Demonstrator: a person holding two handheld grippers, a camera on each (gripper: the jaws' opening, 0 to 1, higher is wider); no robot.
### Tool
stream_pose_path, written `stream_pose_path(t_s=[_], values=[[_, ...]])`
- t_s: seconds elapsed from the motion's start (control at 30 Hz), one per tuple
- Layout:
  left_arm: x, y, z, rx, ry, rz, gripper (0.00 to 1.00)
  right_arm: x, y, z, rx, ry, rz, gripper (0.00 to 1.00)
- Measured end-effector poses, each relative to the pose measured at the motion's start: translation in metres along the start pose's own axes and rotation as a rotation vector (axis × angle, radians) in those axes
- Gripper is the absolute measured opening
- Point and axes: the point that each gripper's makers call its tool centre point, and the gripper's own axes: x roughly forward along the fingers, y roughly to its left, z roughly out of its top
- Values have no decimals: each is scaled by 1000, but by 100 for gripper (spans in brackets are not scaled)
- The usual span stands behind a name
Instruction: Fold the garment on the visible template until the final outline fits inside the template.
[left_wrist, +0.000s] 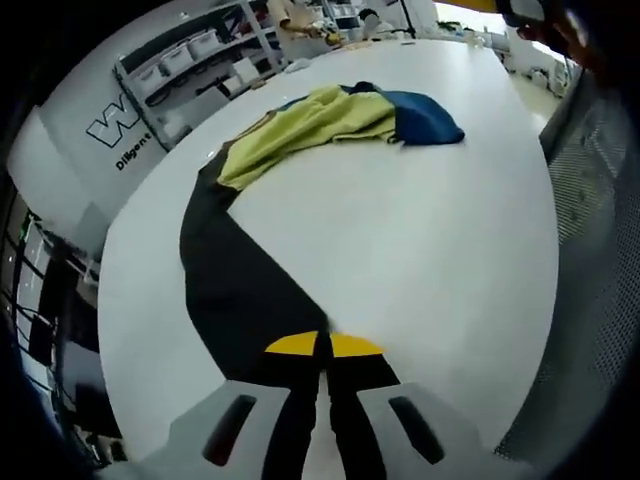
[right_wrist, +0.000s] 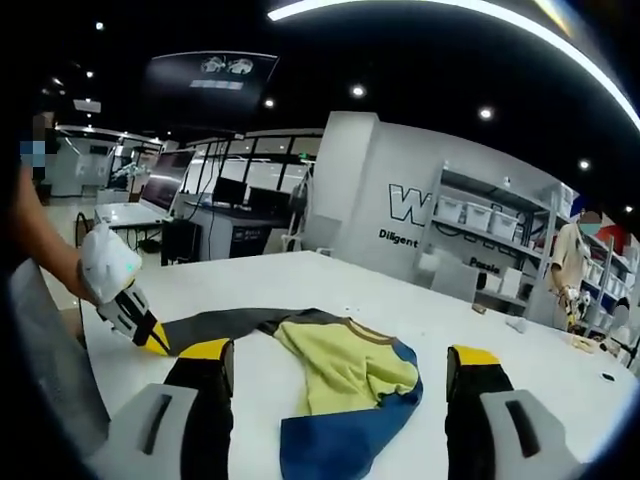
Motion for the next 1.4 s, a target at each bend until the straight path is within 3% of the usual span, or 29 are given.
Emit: stream_pose_path(t_s=[0.23,0.37,0.63,1.07,1.4], values=[[-19,36,19,-90,-79,64,0,0,-1,-2,2,10,-2,88],[-33,74,27,-171,-121,119,0,0,1,-3,-3,14,3,88],[-45,146,25,-359,-174,220,0,-1,2,-6,-9,28,4,87],[-52,205,26,-447,-196,315,0,0,3,-13,-25,63,2,86],[-46,272,16,-563,-195,367,0,1,2,-22,-33,100,-3,85]])
